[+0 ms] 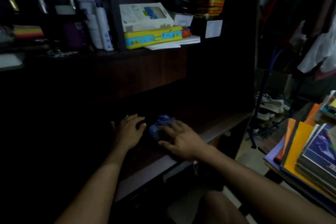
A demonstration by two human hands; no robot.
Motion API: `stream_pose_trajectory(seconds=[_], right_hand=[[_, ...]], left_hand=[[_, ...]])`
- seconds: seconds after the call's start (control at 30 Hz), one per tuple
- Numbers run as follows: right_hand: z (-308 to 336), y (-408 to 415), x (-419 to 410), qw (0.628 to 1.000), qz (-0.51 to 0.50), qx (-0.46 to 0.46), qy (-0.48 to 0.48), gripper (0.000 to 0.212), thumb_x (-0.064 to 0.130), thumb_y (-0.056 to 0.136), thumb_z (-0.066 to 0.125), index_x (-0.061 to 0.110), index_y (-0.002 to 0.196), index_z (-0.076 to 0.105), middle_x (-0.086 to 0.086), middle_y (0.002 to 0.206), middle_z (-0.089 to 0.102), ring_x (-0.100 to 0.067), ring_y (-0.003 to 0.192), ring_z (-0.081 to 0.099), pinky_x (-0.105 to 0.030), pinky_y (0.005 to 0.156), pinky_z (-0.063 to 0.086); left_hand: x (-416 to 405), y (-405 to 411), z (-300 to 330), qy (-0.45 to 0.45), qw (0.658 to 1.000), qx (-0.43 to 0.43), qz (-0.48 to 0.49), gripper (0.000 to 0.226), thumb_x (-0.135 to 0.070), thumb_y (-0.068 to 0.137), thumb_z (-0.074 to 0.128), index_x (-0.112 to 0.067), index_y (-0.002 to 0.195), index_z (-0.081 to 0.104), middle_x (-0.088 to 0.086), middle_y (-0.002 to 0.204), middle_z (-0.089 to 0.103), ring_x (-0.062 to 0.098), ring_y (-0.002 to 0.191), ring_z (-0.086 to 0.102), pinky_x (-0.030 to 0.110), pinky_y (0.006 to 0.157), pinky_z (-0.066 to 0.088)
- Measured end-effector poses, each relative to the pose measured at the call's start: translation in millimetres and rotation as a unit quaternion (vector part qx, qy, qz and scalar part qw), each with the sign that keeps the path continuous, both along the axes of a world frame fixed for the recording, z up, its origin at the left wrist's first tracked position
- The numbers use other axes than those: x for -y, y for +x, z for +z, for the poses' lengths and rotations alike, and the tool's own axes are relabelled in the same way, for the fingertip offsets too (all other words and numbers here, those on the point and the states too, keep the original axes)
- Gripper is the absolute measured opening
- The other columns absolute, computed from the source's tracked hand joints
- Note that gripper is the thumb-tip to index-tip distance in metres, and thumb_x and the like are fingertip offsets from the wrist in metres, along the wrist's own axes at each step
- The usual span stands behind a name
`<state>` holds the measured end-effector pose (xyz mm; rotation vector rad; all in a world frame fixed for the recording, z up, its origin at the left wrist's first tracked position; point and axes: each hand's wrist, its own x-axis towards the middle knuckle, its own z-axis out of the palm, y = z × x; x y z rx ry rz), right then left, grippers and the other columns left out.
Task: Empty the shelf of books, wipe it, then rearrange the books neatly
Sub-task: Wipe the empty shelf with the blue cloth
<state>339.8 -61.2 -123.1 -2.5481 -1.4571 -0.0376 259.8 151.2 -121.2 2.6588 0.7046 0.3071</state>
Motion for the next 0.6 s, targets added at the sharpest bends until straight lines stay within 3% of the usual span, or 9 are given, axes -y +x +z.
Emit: stream_pose_trajectory(seconds=[0.07,0.13,0.2,0.27,0.4,0.6], right_hand=[[0,56,21,0.997,-0.070,0.024,0.013,0.098,0.083,0.080,0.010,0.023,0.146,0.048,-0.011,0.152,0.045,-0.032,0.139,0.043,-0.040,0.117,0.032],[8,111,58,0.978,-0.209,0.009,-0.024,0.105,0.091,0.071,0.006,0.029,0.147,0.042,-0.010,0.152,0.043,-0.033,0.138,0.043,-0.040,0.115,0.034],[15,127,80,0.953,-0.296,-0.025,-0.051,0.086,0.087,0.083,0.018,0.035,0.150,0.033,-0.011,0.157,0.035,-0.037,0.141,0.036,-0.045,0.117,0.031],[10,113,71,0.947,-0.319,-0.025,-0.041,0.068,0.073,0.095,0.029,0.037,0.152,0.026,-0.011,0.161,0.025,-0.041,0.145,0.027,-0.048,0.119,0.024],[-7,17,-17,0.983,-0.173,-0.021,-0.053,0.075,0.074,0.089,0.011,0.036,0.153,0.024,-0.008,0.164,0.020,-0.042,0.149,0.016,-0.054,0.121,0.014],[9,-208,-122,0.993,0.068,-0.071,-0.058,0.068,0.061,0.102,0.026,0.030,0.160,0.009,-0.010,0.169,-0.001,-0.041,0.152,-0.008,-0.053,0.123,-0.004]], left_hand=[[-5,-15,4,-0.026,0.999,-0.010,-0.044,0.043,-0.043,0.105,0.047,-0.035,0.147,0.049,-0.005,0.163,0.033,0.018,0.153,0.021,0.054,0.124,0.002],[-12,-39,8,-0.045,0.992,-0.043,-0.107,0.047,-0.044,0.105,0.045,-0.036,0.151,0.041,-0.004,0.166,0.024,0.015,0.154,0.016,0.042,0.125,0.002],[-23,-74,11,-0.062,0.989,-0.053,-0.122,0.050,-0.048,0.103,0.048,-0.038,0.151,0.042,-0.008,0.165,0.023,0.011,0.153,0.019,0.030,0.123,0.009],[-31,-107,11,-0.046,0.993,-0.046,-0.098,0.052,-0.053,0.100,0.048,-0.039,0.150,0.043,-0.010,0.164,0.026,0.010,0.151,0.023,0.028,0.122,0.013],[-28,-168,9,0.006,0.998,-0.055,0.001,0.052,-0.055,0.103,0.041,-0.039,0.152,0.040,-0.007,0.166,0.024,0.015,0.153,0.021,0.037,0.125,0.012],[-19,-280,6,0.027,0.984,-0.033,0.176,0.047,-0.042,0.106,0.042,-0.030,0.151,0.045,-0.002,0.166,0.026,0.023,0.150,0.028,0.037,0.122,0.026]])
